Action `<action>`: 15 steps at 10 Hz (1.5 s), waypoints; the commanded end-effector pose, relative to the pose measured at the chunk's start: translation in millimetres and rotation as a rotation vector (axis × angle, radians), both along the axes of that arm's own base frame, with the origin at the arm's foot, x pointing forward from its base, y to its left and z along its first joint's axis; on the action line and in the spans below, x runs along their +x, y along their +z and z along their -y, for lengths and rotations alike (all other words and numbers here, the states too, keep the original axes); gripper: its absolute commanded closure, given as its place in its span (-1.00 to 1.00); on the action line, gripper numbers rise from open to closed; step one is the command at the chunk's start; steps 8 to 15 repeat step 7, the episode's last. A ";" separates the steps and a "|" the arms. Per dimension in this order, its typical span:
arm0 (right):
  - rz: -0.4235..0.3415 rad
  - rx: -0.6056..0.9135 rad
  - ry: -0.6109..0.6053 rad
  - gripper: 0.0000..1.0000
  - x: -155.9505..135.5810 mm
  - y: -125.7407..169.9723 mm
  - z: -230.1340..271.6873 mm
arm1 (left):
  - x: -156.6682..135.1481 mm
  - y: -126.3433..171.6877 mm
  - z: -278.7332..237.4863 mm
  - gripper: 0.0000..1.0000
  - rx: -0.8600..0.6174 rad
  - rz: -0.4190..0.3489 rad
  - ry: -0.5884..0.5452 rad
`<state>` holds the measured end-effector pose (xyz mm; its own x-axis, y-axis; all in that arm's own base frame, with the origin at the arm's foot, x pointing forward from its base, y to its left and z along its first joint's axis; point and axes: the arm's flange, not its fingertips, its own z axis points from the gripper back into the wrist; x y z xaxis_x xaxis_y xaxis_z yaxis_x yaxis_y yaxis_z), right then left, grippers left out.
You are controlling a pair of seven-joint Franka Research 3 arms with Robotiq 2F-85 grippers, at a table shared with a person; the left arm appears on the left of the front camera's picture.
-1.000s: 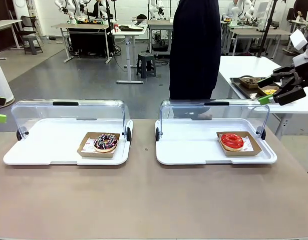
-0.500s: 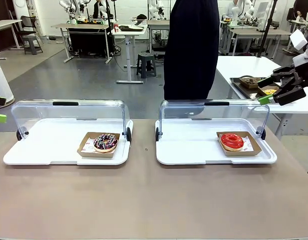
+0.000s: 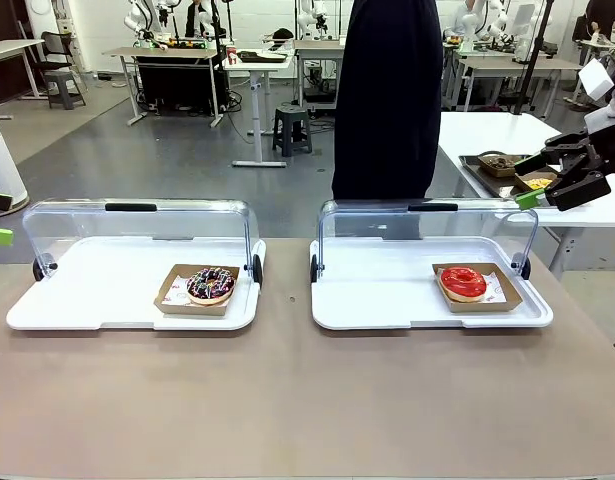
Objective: Provide the desired donut to the person.
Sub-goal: Place the picked Paper togo box onto the Handle tray extended by the person.
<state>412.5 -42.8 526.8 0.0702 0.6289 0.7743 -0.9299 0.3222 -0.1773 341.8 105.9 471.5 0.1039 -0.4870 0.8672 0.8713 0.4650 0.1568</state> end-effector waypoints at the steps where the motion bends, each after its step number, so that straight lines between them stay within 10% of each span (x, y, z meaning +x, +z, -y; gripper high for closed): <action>1: 0.003 -0.001 0.003 -1.00 0.0 -0.2 0.2 | -0.7 -3.6 0.1 -1.00 -0.016 0.031 -0.007; 15: 0.003 -0.001 0.003 -1.00 0.0 -0.2 0.2 | -0.7 -3.6 0.1 -1.00 -0.016 0.031 -0.007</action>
